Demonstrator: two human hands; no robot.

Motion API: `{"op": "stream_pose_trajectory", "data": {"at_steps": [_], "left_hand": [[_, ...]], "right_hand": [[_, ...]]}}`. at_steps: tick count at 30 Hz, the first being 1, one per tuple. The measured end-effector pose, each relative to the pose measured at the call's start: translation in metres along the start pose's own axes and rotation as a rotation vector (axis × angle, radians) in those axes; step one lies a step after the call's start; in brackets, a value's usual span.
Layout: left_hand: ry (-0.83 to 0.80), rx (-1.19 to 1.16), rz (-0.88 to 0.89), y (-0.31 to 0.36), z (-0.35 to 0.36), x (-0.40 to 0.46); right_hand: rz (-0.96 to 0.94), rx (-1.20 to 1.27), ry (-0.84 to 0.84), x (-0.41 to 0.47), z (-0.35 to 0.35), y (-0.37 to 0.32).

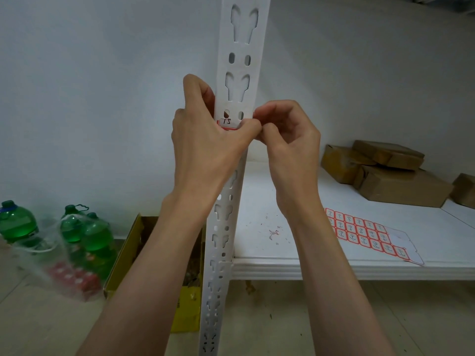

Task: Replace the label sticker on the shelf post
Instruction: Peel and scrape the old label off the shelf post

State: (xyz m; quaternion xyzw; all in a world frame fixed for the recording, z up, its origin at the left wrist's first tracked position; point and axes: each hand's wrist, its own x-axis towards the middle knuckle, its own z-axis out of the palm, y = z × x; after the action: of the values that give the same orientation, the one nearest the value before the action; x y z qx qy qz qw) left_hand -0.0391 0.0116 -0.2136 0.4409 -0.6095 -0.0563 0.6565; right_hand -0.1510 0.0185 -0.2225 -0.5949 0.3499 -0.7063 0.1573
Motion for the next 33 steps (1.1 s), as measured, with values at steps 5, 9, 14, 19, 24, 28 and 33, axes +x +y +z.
{"op": "stream_pose_trajectory", "data": {"at_steps": [5, 9, 14, 19, 24, 28, 33], "left_hand": [[-0.004, -0.012, -0.010, 0.0012, 0.0005, 0.0010], [-0.010, -0.020, -0.014, 0.0032, 0.0023, 0.0005], [-0.008, -0.095, -0.072, 0.0053, 0.0046, -0.0013], [-0.093, -0.213, -0.214, 0.0074, 0.0063, -0.0032], [-0.171, -0.291, -0.271, 0.0039, 0.0079, -0.0009], [-0.190, -0.308, -0.271, 0.0009, 0.0061, 0.0006], [-0.215, -0.353, -0.283, -0.0003, 0.0061, 0.0004]], "right_hand": [[0.002, 0.010, 0.000, -0.0003, -0.0003, -0.0007], [0.001, 0.006, 0.000, -0.0007, 0.0000, -0.0001], [0.000, 0.019, 0.003, -0.0009, 0.0016, -0.0009], [0.008, 0.046, 0.012, 0.0000, 0.0029, -0.0010], [0.020, 0.053, 0.006, -0.0010, 0.0023, -0.0015], [0.025, 0.056, 0.003, -0.0013, 0.0020, -0.0016], [0.025, 0.061, 0.006, -0.0014, 0.0025, -0.0012]]}}
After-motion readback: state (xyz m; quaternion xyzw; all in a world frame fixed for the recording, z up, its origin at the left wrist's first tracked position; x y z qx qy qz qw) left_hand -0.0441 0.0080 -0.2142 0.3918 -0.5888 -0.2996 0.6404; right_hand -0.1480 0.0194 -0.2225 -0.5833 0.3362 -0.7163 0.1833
